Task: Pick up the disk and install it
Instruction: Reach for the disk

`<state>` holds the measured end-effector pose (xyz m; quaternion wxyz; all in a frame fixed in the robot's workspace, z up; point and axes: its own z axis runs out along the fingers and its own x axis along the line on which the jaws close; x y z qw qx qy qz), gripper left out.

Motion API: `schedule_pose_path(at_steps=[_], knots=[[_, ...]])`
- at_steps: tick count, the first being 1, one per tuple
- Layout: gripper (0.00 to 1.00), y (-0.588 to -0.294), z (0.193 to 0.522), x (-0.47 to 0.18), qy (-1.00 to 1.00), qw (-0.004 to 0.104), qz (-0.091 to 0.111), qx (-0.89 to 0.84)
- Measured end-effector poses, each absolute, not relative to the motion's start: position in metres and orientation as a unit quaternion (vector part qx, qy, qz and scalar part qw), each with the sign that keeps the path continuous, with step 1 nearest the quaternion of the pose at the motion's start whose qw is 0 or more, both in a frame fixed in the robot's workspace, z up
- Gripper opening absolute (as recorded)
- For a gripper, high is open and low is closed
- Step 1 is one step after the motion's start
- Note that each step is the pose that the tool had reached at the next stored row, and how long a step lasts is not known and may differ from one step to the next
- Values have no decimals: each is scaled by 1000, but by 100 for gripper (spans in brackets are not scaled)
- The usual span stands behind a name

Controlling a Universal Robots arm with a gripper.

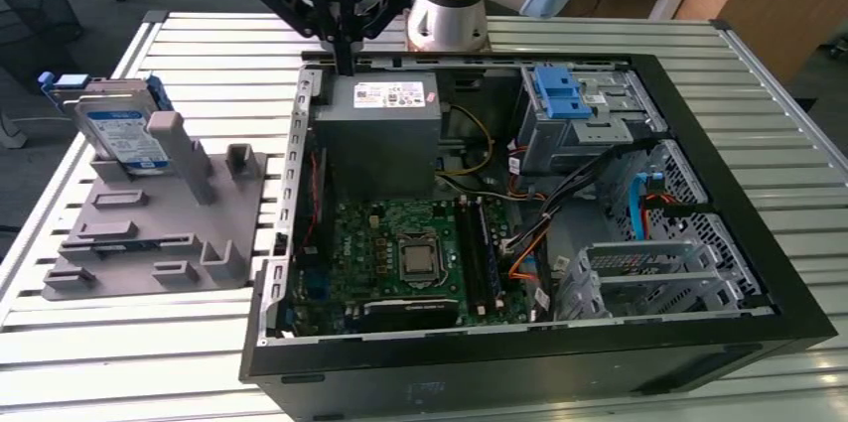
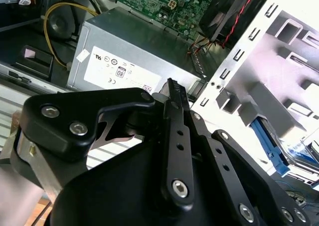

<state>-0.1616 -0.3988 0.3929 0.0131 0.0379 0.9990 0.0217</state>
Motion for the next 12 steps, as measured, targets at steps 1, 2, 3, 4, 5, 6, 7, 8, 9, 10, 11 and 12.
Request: schedule_pose_path(at_steps=[1, 2, 3, 4, 5, 6, 7, 8, 9, 10, 11, 12], knots=[[11, -399, 393, -162, 999, 13, 22, 38], [11, -399, 393, -163, 999, 13, 22, 38], [11, -399, 393, -163, 999, 13, 22, 38], [11, -399, 393, -163, 999, 13, 22, 38], [11, -399, 393, -164, 999, 13, 22, 38], [11, -399, 393, -164, 999, 13, 22, 38], [11, -399, 393, -164, 999, 13, 22, 38], [11, -399, 393, -165, 999, 13, 22, 38], [11, -399, 393, -165, 999, 13, 22, 38], [11, -399, 393, -165, 999, 13, 22, 38], [11, -399, 393, -165, 999, 13, 22, 38], [11, -399, 393, -165, 999, 13, 22, 38]])
